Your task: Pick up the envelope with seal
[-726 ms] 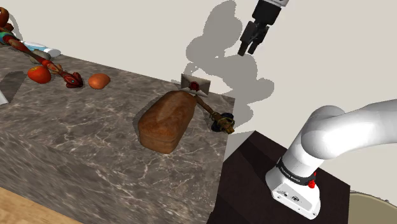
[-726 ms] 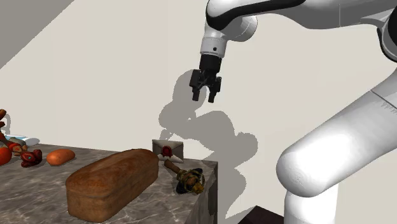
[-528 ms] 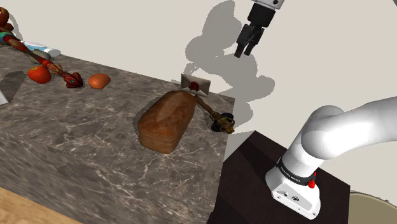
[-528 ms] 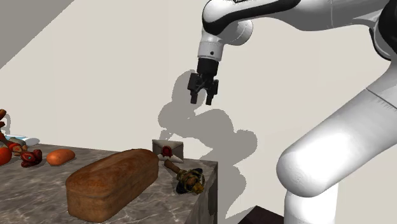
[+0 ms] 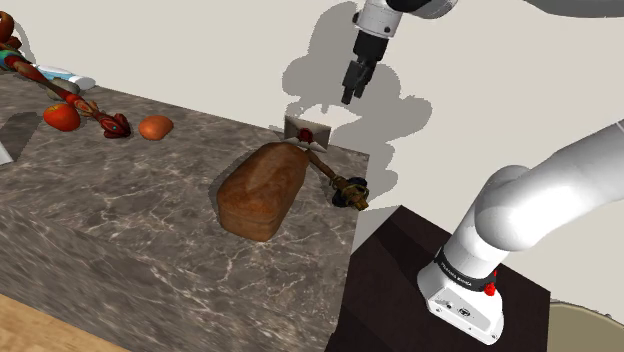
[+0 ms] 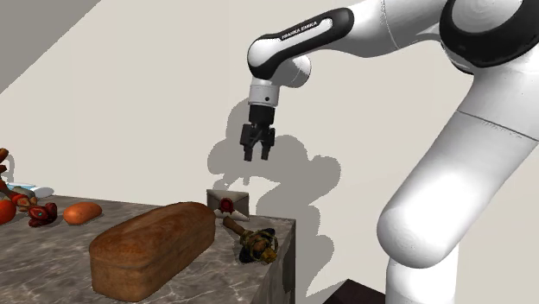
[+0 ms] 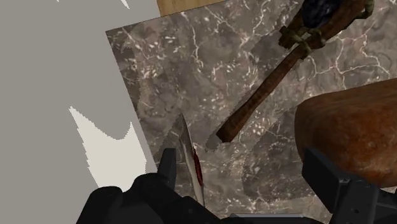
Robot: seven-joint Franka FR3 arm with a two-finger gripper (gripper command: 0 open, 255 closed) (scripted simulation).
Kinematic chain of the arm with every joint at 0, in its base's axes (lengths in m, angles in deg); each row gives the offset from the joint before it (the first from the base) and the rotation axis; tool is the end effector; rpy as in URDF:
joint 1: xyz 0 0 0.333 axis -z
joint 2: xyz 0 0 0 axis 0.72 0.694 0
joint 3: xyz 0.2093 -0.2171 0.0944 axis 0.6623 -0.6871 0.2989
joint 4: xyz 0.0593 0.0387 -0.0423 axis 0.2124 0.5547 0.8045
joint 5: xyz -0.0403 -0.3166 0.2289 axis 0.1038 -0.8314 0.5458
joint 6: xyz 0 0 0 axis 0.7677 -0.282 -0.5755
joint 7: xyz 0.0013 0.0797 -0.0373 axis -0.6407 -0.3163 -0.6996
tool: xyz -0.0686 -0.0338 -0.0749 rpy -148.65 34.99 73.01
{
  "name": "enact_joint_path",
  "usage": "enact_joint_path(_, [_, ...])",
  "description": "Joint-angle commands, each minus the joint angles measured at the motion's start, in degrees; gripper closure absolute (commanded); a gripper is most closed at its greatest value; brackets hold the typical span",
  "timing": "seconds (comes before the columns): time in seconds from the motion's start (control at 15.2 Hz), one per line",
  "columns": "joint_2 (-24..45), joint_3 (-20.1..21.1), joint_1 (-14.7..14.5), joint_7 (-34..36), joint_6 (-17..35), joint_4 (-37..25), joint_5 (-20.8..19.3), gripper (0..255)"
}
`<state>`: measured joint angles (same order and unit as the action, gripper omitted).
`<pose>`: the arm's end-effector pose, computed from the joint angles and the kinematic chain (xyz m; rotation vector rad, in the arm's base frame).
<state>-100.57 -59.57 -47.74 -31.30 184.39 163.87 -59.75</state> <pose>0.4154 -0.0010 0.5722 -3.0591 -0.3591 -0.1661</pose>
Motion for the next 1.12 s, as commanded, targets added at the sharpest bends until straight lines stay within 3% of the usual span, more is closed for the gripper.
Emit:
enact_joint_path(0.0, [4.2, -0.4, -0.4, -2.3, 2.7, -0.6, -0.4, 0])
enact_joint_path(0.66, [26.2, -1.0, -1.9, -12.5, 10.1, -11.4, -1.6, 0])
enact_joint_path(1.06, [28.2, -0.9, -1.9, -13.0, 14.0, -9.3, -1.6, 0])
